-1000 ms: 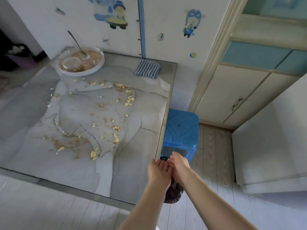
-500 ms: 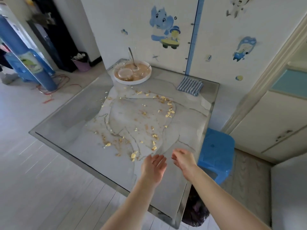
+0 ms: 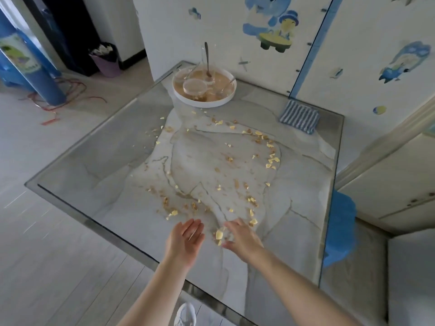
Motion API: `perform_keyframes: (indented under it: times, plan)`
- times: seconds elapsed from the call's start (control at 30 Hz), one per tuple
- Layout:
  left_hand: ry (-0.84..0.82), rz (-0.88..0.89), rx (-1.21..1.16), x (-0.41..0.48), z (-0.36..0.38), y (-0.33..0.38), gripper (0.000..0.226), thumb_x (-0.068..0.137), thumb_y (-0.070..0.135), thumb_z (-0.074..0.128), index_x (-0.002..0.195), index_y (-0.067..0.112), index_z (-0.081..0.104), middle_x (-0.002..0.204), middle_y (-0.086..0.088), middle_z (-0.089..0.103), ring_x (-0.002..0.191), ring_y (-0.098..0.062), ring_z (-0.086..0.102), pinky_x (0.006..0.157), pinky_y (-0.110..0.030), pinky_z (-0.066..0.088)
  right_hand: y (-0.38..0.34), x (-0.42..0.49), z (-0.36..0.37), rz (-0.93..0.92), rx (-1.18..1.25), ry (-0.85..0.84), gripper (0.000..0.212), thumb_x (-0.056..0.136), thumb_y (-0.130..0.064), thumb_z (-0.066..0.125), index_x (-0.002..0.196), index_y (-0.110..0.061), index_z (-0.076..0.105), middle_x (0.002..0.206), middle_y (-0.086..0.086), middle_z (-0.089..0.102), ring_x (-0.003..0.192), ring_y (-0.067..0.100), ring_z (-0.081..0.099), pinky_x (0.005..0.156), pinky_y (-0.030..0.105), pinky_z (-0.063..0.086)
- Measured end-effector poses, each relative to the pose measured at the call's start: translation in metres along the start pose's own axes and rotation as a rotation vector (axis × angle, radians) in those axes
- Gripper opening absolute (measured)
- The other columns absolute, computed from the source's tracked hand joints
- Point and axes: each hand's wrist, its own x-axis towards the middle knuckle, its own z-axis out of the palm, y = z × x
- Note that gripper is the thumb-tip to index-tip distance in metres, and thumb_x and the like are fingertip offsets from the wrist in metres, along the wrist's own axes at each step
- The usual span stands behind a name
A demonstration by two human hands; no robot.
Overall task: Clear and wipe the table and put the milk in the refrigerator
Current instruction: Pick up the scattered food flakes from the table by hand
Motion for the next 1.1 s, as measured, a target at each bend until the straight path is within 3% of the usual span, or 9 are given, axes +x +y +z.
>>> perform_keyframes:
  times: [0.13,0.33,0.47,0.57,0.7,0.83,0.9,1.0,1.1]
  plan:
    - [-0.019,-0.048,0.017,0.018,-0.003,0.013,0.045,0.102,0.021,0.02,0.134,-0.005,0.036,0.14,-0.02,0.042,0.132,-0.033,0.038,0.104,-0.039,0.031,-0.014,0.012,0.016,-0.002,-0.161,-0.037,0.061,0.084,-0.031,0.062,0.137,-0.02,0.036,0.134,0.004,0.035,0.124,0.022,0.04,0.102,0.034,0.037]
    - [-0.059,-0.109,0.056,0.035,-0.004,0.024,0.044,0.101,0.022,0.022,0.132,-0.005,0.038,0.139,-0.02,0.044,0.13,-0.033,0.04,0.101,-0.038,0.033,-0.019,0.027,0.016,0.082,-0.049,0.007,0.027,0.092,-0.017,0.049,0.118,-0.012,0.052,0.124,0.008,0.044,0.11,0.026,0.048,0.079,0.028,0.037]
    - [-0.087,-0.146,0.082,0.04,-0.004,0.024,0.044,0.102,0.023,0.023,0.132,-0.005,0.038,0.138,-0.02,0.044,0.129,-0.033,0.041,0.1,-0.038,0.034,-0.018,0.027,0.016,0.146,0.02,0.048,0.006,0.089,-0.014,0.049,0.095,-0.015,0.051,0.092,-0.002,0.045,0.094,0.021,0.051,0.078,0.026,0.038]
    - [-0.105,-0.179,0.113,0.042,-0.003,0.021,0.044,0.102,0.023,0.024,0.133,-0.006,0.037,0.138,-0.021,0.044,0.128,-0.034,0.042,0.099,-0.038,0.034,-0.019,0.028,0.017,0.172,0.02,0.057,0.007,0.088,-0.015,0.05,0.085,-0.018,0.046,0.095,0.001,0.042,0.088,0.02,0.048,0.076,0.025,0.036]
    - [-0.122,-0.199,0.147,0.042,0.001,0.016,0.043,0.101,0.022,0.026,0.131,-0.006,0.039,0.127,-0.02,0.052,0.101,-0.03,0.055,0.096,-0.038,0.036,-0.017,0.027,0.012,0.242,0.155,0.114,0.009,0.085,-0.014,0.052,0.084,-0.006,0.055,0.09,0.005,0.045,0.083,0.022,0.05,0.069,0.027,0.038]
    - [-0.138,-0.26,0.166,0.04,0.009,0.006,0.045,0.102,0.025,0.024,0.133,-0.005,0.037,0.133,-0.019,0.047,0.126,-0.031,0.043,0.108,-0.04,0.03,-0.03,0.019,-0.009,0.224,0.4,0.285,0.02,0.082,-0.016,0.064,0.09,0.002,0.062,0.083,0.011,0.061,0.076,0.021,0.056,0.069,0.027,0.044]
    - [-0.161,-0.287,0.164,0.038,0.015,-0.001,0.043,0.102,0.027,0.024,0.129,-0.002,0.042,0.123,-0.017,0.053,0.121,-0.031,0.048,0.105,-0.04,0.035,-0.043,0.011,-0.015,0.131,0.406,0.275,0.02,0.082,-0.019,0.064,0.096,-0.005,0.065,0.09,0.005,0.063,0.083,0.015,0.058,0.072,0.019,0.044]
    - [-0.224,-0.298,0.131,0.033,0.027,-0.012,0.041,0.101,0.026,0.024,0.107,-0.002,0.054,0.096,-0.016,0.062,0.09,-0.024,0.061,0.079,-0.031,0.047,-0.05,0.003,-0.016,0.058,0.417,0.209,0.019,0.084,-0.022,0.062,0.1,-0.013,0.067,0.097,-0.002,0.054,0.09,0.012,0.058,0.076,0.011,0.042]
    - [-0.203,-0.322,0.101,0.033,0.038,-0.017,0.033,0.1,0.021,0.03,0.095,0.0,0.054,0.091,-0.016,0.061,0.093,-0.026,0.059,0.085,-0.034,0.043,-0.03,0.005,-0.028,0.132,0.494,0.355,0.017,0.088,-0.018,0.058,0.1,-0.01,0.066,0.098,-0.002,0.055,0.088,0.011,0.057,0.072,0.004,0.039]
